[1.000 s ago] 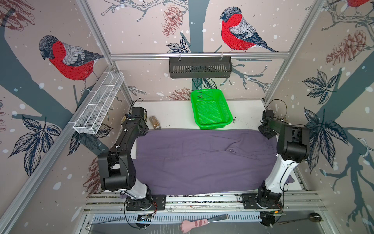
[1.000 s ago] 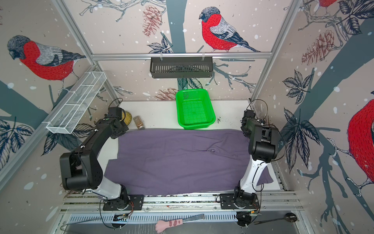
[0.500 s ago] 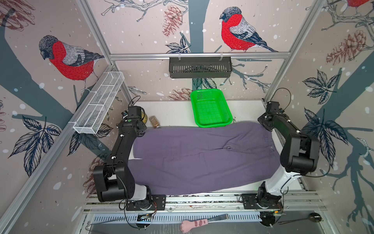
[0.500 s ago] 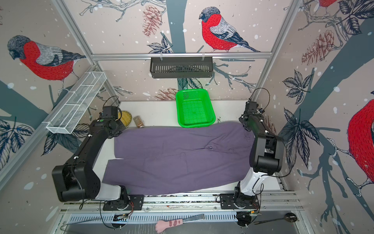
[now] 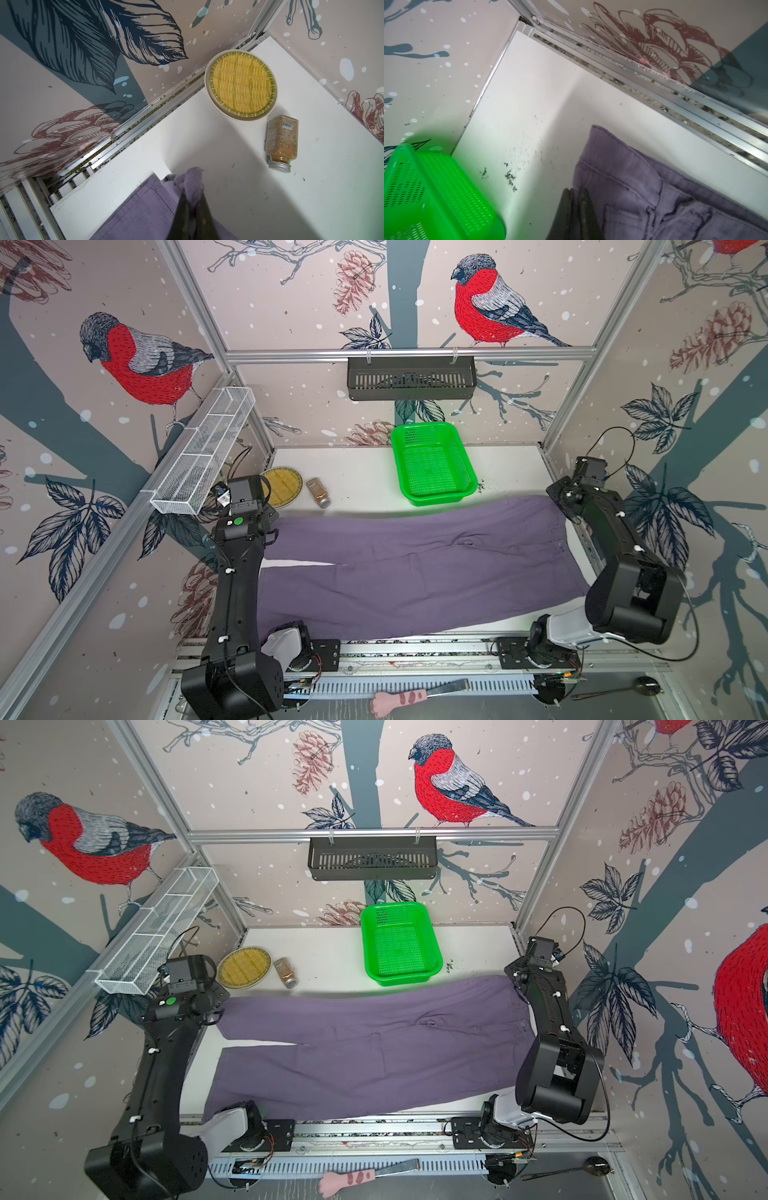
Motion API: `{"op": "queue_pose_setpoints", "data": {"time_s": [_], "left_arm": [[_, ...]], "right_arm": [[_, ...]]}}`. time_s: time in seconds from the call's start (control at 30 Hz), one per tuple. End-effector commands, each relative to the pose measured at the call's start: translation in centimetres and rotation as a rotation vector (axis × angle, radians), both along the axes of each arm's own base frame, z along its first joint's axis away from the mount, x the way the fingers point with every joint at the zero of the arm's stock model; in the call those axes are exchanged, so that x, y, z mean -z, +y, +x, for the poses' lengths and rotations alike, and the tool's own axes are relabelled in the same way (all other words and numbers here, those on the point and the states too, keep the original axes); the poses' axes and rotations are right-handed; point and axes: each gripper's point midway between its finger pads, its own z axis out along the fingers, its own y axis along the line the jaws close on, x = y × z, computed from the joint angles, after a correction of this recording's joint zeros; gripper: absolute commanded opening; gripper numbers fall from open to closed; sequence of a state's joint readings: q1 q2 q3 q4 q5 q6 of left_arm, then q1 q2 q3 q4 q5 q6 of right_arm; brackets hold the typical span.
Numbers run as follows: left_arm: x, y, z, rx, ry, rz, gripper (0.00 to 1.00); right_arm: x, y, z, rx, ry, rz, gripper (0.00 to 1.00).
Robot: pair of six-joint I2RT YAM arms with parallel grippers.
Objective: Fold and stack the trousers
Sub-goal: Fold the trousers at the center of the table.
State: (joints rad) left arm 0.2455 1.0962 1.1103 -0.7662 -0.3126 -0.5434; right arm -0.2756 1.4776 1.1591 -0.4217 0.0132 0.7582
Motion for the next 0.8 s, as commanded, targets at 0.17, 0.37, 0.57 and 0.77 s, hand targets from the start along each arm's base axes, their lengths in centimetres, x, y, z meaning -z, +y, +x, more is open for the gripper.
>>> {"op": "queue_pose_setpoints", "data": {"time_s": [0.17, 0.37, 0.57, 0.77], "left_arm": [[-4.7, 0.4, 3.2, 0.041, -0.152, 0.039, 0.0], [-6.4, 0.5, 6.1, 0.08, -0.167, 0.039, 0.0], [-7.2, 0.1, 7.0, 0.101, -0.202, 0.015, 0.0], [-6.5, -0.8, 5.2, 0.126, -0.191, 0.001, 0.0]], "right_arm": [[-4.7, 0.2, 2.4, -0.052, -0.154, 0.013, 0.0], [-5.4, 0.0, 4.9, -0.066, -0.187, 0.054, 0.0], [-5.4, -0.6, 7.1, -0.068, -0.197, 0.07, 0.0], [-5.0, -0.4, 9.1, -0.146, -0.203, 0.097, 0.0]]}}
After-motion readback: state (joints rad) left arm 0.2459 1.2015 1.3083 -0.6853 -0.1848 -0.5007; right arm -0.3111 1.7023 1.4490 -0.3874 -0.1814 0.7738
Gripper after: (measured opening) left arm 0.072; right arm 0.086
